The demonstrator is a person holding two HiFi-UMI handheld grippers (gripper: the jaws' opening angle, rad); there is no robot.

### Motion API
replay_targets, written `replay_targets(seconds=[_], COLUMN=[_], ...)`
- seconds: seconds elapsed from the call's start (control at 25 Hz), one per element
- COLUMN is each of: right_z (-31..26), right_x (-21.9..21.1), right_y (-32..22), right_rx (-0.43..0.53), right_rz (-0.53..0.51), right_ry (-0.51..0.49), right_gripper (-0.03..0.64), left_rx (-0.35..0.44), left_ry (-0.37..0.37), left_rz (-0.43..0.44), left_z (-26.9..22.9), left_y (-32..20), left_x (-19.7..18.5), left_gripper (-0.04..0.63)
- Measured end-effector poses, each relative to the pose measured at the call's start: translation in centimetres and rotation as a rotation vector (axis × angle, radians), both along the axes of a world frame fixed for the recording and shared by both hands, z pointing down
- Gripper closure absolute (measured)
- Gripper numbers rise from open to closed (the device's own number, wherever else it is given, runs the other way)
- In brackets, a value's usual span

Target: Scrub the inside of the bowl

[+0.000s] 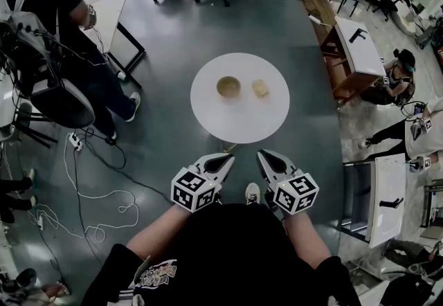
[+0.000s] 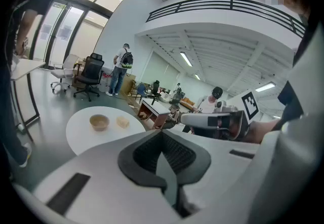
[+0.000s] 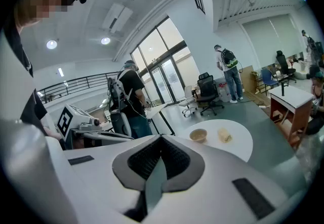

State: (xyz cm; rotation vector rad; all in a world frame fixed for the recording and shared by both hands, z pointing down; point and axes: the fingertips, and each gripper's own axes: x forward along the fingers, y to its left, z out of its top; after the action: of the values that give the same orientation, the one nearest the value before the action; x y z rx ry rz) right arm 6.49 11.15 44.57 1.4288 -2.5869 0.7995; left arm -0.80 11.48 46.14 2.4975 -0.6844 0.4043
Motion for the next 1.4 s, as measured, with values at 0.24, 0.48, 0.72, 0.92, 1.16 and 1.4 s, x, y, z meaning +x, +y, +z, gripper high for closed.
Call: replay_targets(seconds=[0.24, 0.48, 0.72, 0.92, 1.16, 1.4], right_z=[-0.1, 0.1, -0.3, -0.3, -0.4, 0.1], right_x=[0.1, 0.1, 0.0, -0.4, -1.3, -2.6], right_y=[0.4, 0.8, 0.7, 0.6, 0.4, -0.1], right_rx=[-0.002, -0.002, 0.028, 0.031, 0.029, 0.021], right_rz=[0.003, 0.011, 0.017, 0.028, 0.039, 0.064], right_ry=[0.003, 0.006, 0.027, 0.032, 0.034, 0.036], right_gripper=[0.597, 0.597, 0.595, 0.595, 0.595, 0.595], left_rx=[-0.001, -0.003, -0.006, 0.003, 0.005, 0.004], left_ry=[0.006, 0.009, 0.01, 0.017, 0.007, 0.0], left_rz=[0.0, 0.003, 0.0, -0.001, -0.017, -0.024], left_z=[0.0, 0.1, 0.0, -0.1, -0.2, 0.3], left_y=[0.2, 0.5, 0.6, 0.5, -0.1, -1.0], left_x=[0.2, 0.2, -0.1, -0.9, -2.4, -4.4], left_gripper=[0.589, 0.589, 0.589, 0.589, 0.589, 0.589])
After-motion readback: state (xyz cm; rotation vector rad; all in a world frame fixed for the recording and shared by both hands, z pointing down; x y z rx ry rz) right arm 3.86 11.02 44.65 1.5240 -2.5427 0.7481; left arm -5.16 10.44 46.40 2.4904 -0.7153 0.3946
